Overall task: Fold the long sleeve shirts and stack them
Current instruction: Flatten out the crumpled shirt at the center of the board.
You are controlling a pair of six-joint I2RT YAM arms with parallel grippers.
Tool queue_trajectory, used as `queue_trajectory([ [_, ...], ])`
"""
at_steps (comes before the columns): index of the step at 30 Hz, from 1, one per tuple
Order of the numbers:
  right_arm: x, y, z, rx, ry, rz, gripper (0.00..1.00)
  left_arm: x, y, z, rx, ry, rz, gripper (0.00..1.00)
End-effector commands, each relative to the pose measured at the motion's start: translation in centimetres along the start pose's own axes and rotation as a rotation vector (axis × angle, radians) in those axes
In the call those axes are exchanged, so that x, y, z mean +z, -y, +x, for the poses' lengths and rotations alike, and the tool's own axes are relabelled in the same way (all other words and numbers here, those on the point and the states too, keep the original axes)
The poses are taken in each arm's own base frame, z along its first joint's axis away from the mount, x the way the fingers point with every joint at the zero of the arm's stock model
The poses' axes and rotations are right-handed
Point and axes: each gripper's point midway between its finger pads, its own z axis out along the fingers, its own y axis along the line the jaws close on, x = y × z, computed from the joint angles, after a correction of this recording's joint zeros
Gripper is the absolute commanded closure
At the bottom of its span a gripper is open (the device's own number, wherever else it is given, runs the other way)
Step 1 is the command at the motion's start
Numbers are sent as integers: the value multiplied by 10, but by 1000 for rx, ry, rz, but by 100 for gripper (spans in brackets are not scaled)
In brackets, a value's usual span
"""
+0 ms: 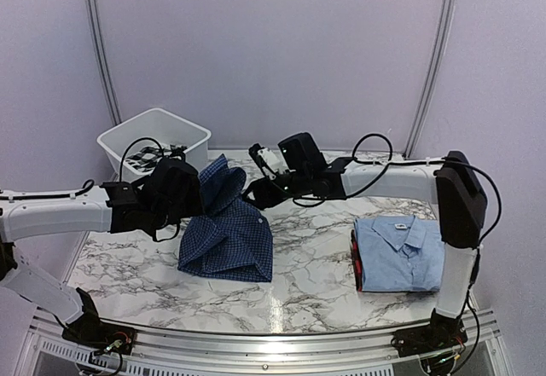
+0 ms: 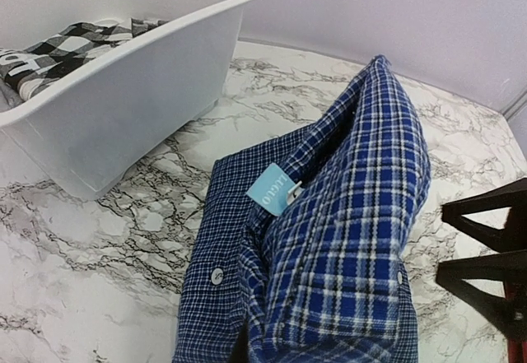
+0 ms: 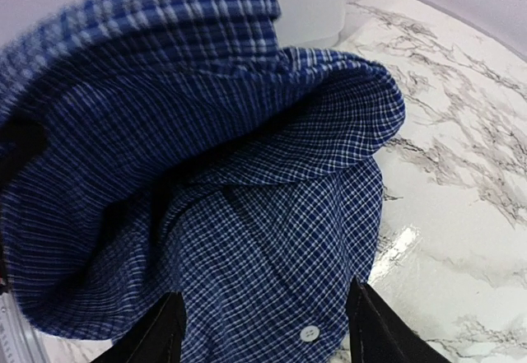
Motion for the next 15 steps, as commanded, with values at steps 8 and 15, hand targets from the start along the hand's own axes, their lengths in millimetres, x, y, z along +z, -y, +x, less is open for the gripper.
queue_trajectory([
  [8, 79, 43, 26, -114, -119, 139, 41, -6, -18, -4, -20, -3, -34, 100],
  [15, 82, 71, 37, -42, -138, 253, 85, -7, -21, -8, -30, -3, -32, 99],
])
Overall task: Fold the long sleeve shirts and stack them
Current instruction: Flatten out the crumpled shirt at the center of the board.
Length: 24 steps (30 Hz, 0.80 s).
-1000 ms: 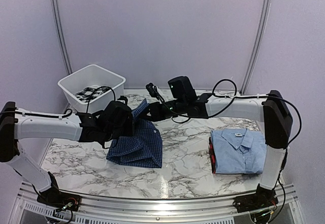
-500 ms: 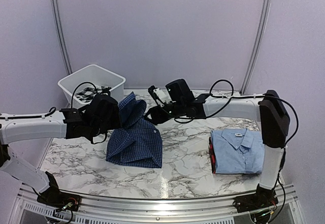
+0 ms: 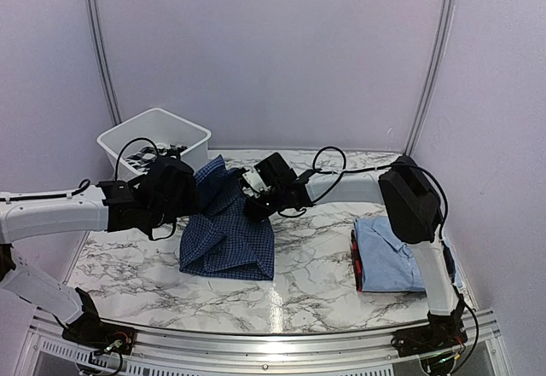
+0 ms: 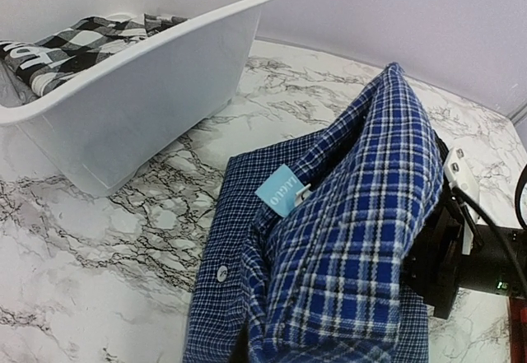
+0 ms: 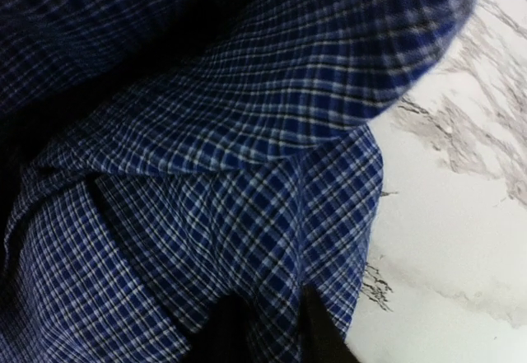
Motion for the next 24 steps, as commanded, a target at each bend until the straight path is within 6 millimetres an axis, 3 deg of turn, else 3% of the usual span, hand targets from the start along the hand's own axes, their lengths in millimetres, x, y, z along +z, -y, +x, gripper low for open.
queue_trajectory([
  [1, -10, 19, -10, 48, 16, 84, 93, -5, -9, -6, -8, 0, -6, 99],
  [2, -13, 26, -6, 57, 14, 111, 100, -5, -9, -7, -6, 0, -5, 99],
  [5, -33, 47, 9, 95, 4, 188, 100, -1, -10, -13, 0, 0, -8, 100],
  [9, -81, 66, 21, 164, 39, 266, 100, 11, -5, -27, 11, -4, 13, 100],
  [13, -119, 71, 61, 218, 26, 313, 100, 38, 16, -54, 14, 7, 93, 100],
  [15, -133, 69, 83, 248, 12, 317, 100, 65, 35, -63, 15, -15, 164, 100],
  [16, -140, 66, 93, 263, 9, 312, 100, 75, 54, -78, 19, -4, 223, 100],
  [18, -151, 57, 110, 284, 4, 291, 100, 102, 81, -75, 67, -52, 298, 100],
  [19, -154, 49, 120, 291, -3, 270, 100, 111, 101, -86, 89, -49, 347, 100],
  [23, -168, 12, 124, 299, 31, 153, 99, 157, 159, -84, 129, -123, 499, 99],
  [24, -171, 3, 122, 297, 41, 116, 94, 170, 167, -81, 129, -140, 512, 95],
])
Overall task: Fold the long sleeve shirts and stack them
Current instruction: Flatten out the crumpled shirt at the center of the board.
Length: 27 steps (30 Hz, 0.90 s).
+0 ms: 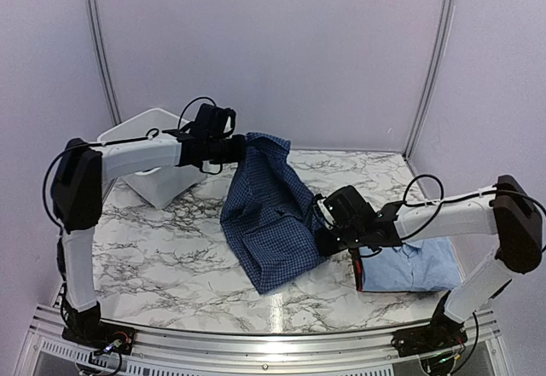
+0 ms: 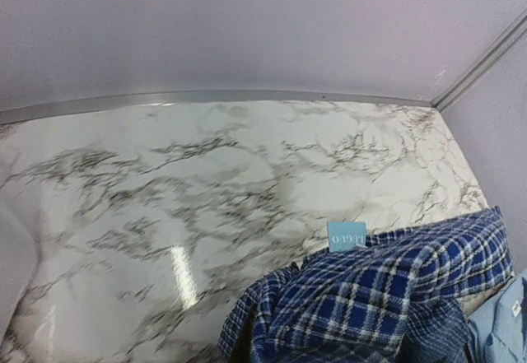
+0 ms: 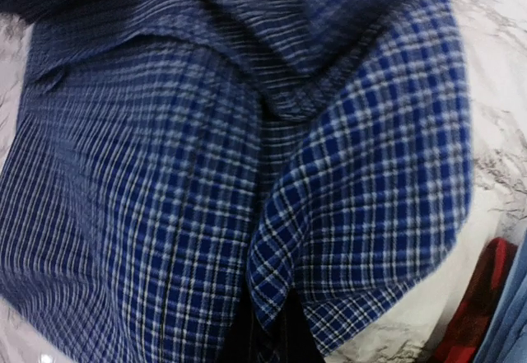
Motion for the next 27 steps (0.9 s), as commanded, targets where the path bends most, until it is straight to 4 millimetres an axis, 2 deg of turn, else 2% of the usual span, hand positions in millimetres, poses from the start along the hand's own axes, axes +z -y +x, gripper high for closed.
queue_trajectory([
  [1, -26, -44, -10, 44, 73, -172, 87, 48, 50, -6, 61, -68, 213, 92],
  [2, -29, -49, -12, 41, 79, -184, 82, 61, 52, -7, 51, -80, 220, 89],
  [4, -35, -52, -18, 37, 95, -189, 65, 76, 57, -12, 30, -89, 243, 76],
  [6, -42, -48, -27, 38, 123, -168, 51, 79, 60, -20, 20, -70, 253, 63],
  [8, -47, -41, -38, 25, 147, -128, 41, 75, 62, -31, 19, -46, 253, 48],
  [11, -45, -21, -58, 32, 160, -57, 38, 58, 67, -51, 26, -7, 260, 32],
  [14, -37, 5, -78, 75, 163, -29, 36, 33, 72, -70, 38, 25, 262, 21],
  [15, -35, 11, -84, 80, 168, -23, 36, 26, 71, -71, 40, 23, 254, 17],
  [18, -28, 20, -95, 61, 177, -3, 36, 8, 67, -68, 42, 11, 241, 15],
  [22, -17, 29, -98, 59, 166, -1, 35, -12, 58, -51, 26, -33, 225, 15],
  [27, 0, 42, -90, 63, 127, 18, 33, -35, 52, -7, 12, -125, 212, 15],
])
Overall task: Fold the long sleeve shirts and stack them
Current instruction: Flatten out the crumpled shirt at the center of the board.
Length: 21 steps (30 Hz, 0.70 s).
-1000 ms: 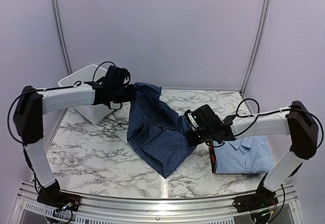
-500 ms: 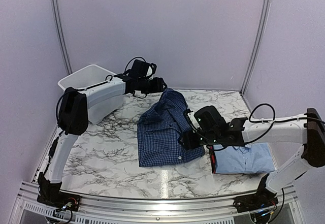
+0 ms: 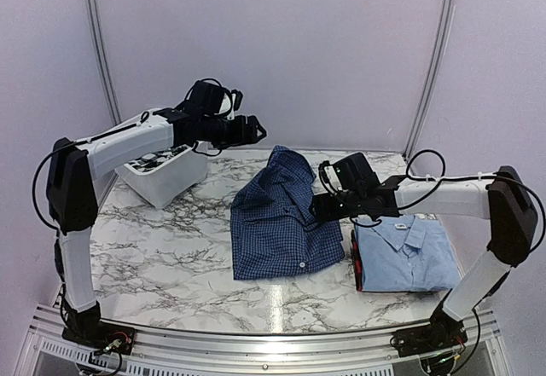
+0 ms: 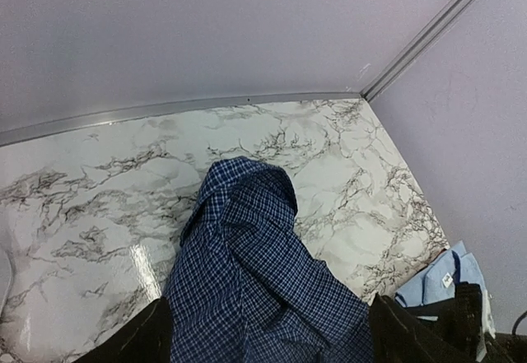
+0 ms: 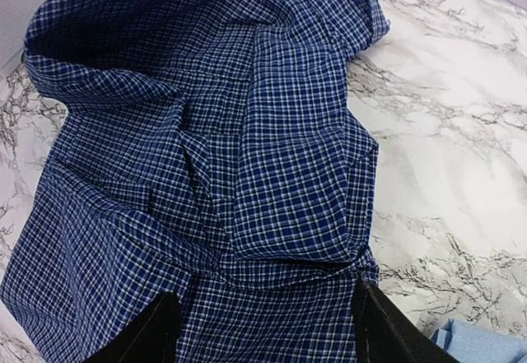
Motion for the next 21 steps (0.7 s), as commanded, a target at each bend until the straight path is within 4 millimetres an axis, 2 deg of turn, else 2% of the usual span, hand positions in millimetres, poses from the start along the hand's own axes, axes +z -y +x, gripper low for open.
queue_trajectory([
  [1, 11, 9, -8, -7, -3, 6, 32, -17, 0, 46, -14, -94, -26, 15],
  [4, 21, 11, 2, -5, -34, 6, 32, -26, 3, 87, -10, -153, -49, 15],
  [5, 23, 11, 4, -4, -42, 4, 32, -30, -2, 103, -13, -176, -69, 16],
  [8, 28, 8, 14, -5, -73, -12, 33, -33, -16, 132, -63, -209, -109, 22],
  [11, 30, 6, 26, 0, -100, -25, 39, -32, -24, 153, -94, -236, -116, 29],
  [12, 30, 3, 36, 0, -123, -30, 47, -30, -31, 163, -106, -250, -138, 33],
  [15, 29, -11, 52, -8, -154, -58, 58, -28, -38, 170, -116, -259, -165, 36],
  [18, 27, -32, 69, -31, -182, -91, 66, -23, -38, 178, -128, -281, -157, 38],
  [21, 22, -66, 82, -31, -205, -191, 72, -20, -41, 182, -131, -291, -163, 39],
])
